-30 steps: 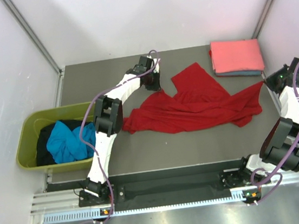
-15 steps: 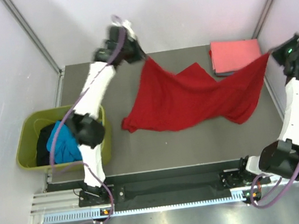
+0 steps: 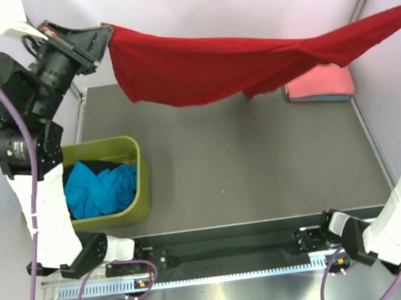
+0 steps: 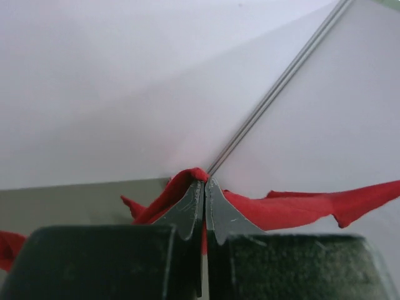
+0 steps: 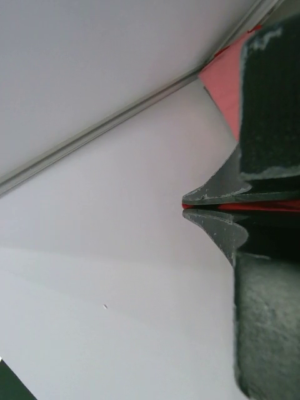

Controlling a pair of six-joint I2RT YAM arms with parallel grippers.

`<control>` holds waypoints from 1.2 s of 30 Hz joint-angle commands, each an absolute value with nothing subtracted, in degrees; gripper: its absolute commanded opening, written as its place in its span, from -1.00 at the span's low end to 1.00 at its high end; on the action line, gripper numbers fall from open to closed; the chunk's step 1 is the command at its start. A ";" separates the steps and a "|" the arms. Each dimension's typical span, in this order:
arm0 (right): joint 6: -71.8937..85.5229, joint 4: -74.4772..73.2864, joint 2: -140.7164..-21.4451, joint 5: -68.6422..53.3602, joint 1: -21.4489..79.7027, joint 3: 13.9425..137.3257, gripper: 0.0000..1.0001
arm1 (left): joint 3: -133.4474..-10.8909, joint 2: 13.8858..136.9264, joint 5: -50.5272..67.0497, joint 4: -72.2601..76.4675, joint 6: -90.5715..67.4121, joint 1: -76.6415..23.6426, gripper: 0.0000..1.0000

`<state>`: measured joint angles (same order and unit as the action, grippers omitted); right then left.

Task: Fold and stack the t-shirts
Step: Flatten the tshirt out

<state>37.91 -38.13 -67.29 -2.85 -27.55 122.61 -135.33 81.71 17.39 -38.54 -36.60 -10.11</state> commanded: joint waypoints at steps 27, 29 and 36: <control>34.72 -31.82 -76.11 -14.23 -28.48 123.92 -1.00 | -137.90 98.44 30.50 -34.45 -43.95 -3.78 -1.00; 35.07 -30.94 -77.43 -17.22 -28.13 125.06 -1.00 | -137.73 98.79 29.53 -34.89 -43.16 -4.74 -1.00; 34.98 -43.48 -81.39 -22.15 -27.86 134.52 -1.00 | -140.26 100.38 22.95 -51.19 -37.45 -13.88 -1.00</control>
